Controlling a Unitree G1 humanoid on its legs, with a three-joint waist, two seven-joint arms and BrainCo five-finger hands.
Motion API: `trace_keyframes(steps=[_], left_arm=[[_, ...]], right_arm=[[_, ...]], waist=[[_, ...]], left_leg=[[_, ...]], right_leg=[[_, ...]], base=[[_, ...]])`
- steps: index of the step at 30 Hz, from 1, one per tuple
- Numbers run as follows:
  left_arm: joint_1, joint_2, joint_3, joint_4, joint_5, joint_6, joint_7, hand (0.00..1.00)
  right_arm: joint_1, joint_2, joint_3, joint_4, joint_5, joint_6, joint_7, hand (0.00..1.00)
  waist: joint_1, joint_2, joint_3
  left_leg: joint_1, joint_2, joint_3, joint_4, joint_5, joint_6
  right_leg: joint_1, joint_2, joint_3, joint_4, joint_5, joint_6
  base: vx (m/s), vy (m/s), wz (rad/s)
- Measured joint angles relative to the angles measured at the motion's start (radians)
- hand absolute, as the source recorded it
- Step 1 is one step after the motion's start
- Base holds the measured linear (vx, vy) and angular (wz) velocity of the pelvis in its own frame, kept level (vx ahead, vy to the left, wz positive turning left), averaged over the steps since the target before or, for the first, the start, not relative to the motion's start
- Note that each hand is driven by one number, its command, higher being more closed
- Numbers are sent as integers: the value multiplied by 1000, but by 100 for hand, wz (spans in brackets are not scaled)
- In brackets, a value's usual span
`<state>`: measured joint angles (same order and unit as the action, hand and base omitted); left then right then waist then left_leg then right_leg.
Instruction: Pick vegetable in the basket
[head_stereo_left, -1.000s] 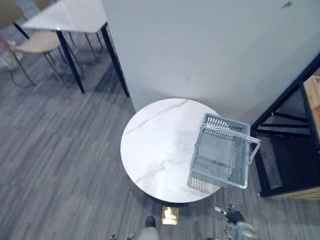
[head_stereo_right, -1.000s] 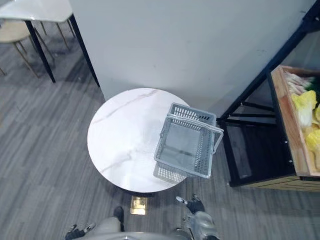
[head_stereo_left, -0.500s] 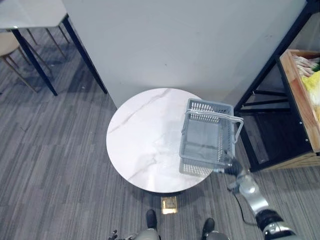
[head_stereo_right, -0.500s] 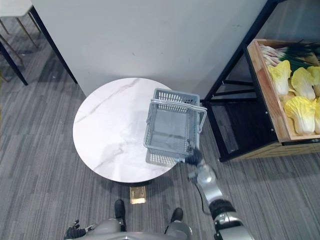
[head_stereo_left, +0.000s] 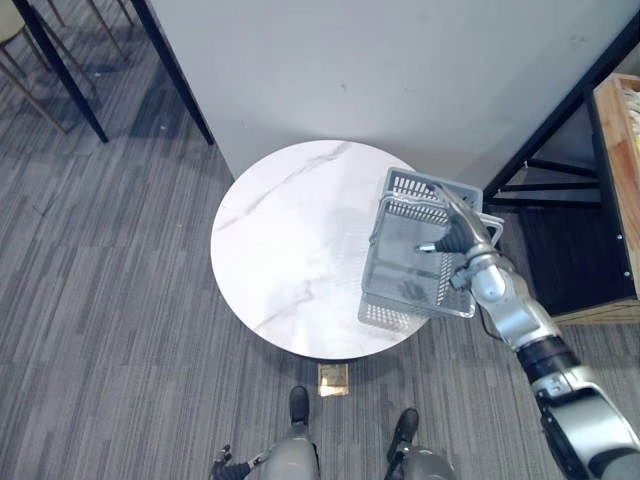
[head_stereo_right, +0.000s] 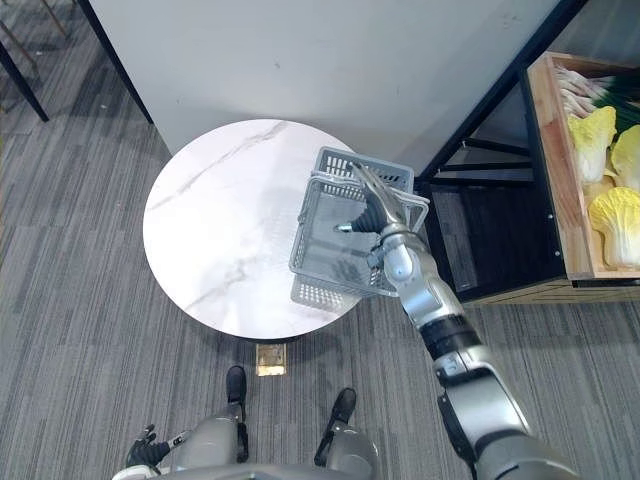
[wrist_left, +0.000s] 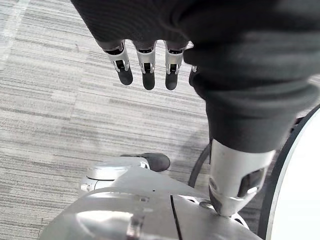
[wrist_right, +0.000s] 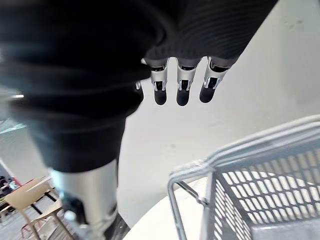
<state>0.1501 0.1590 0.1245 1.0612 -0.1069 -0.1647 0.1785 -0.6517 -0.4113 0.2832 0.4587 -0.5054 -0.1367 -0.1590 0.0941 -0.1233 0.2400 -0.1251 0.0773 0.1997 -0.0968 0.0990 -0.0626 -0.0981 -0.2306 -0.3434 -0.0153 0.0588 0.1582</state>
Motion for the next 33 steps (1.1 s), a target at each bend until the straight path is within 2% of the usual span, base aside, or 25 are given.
trace_keyframes(steps=[4, 9, 12, 18, 26, 33], left_arm=[[0, -3, 0, -7, 0, 0, 6, 0], [-6, -4, -1, -7, -5, -1, 12, 0], [-9, -7, -4, -7, -7, -1, 12, 0], [-11, -7, -13, -7, -8, -2, 12, 0], [-24, -7, -47, -4, -8, -9, 12, 0], [-29, -6, -60, 0, -8, -9, 12, 0]], right_arm=[[-93, -4, 31, 98, -8, 0, 0, 0], [-195, -19, 38, 238, -39, 5, -2, 0], [-219, -33, 37, 305, -44, 8, -4, 0], [-304, -67, -13, 460, -44, 36, -12, 0], [-342, -125, -51, 548, -45, 44, -34, 0], [-377, -146, -53, 597, -45, 44, -37, 0]], waist=[[5, 1, 8], [8, 5, 70], [10, 14, 82], [12, 25, 121], [17, 48, 142], [15, 56, 149]], left_leg=[[0, 0, -18, 0, 0, 0], [2, -1, -27, -3, 4, -3], [-9, -1, -39, -7, 8, -4], [-33, -2, -44, -1, 17, -3], [-48, -5, -44, -2, 18, -2], [-66, -5, -44, -7, 17, -2]], right_leg=[[7, 0, -9, 0, 1, -1], [13, 0, -20, 0, 1, -1], [7, 0, -27, 0, 0, -1], [-13, 1, -31, -5, 8, -8], [-27, 2, -28, -19, 17, -12], [-50, 3, -19, -21, 26, -24]], base=[[42, 3, 7], [-48, 16, 3], [-52, 14, 8], [2, 8, 3], [48, 8, -3], [5, 2, -2]])
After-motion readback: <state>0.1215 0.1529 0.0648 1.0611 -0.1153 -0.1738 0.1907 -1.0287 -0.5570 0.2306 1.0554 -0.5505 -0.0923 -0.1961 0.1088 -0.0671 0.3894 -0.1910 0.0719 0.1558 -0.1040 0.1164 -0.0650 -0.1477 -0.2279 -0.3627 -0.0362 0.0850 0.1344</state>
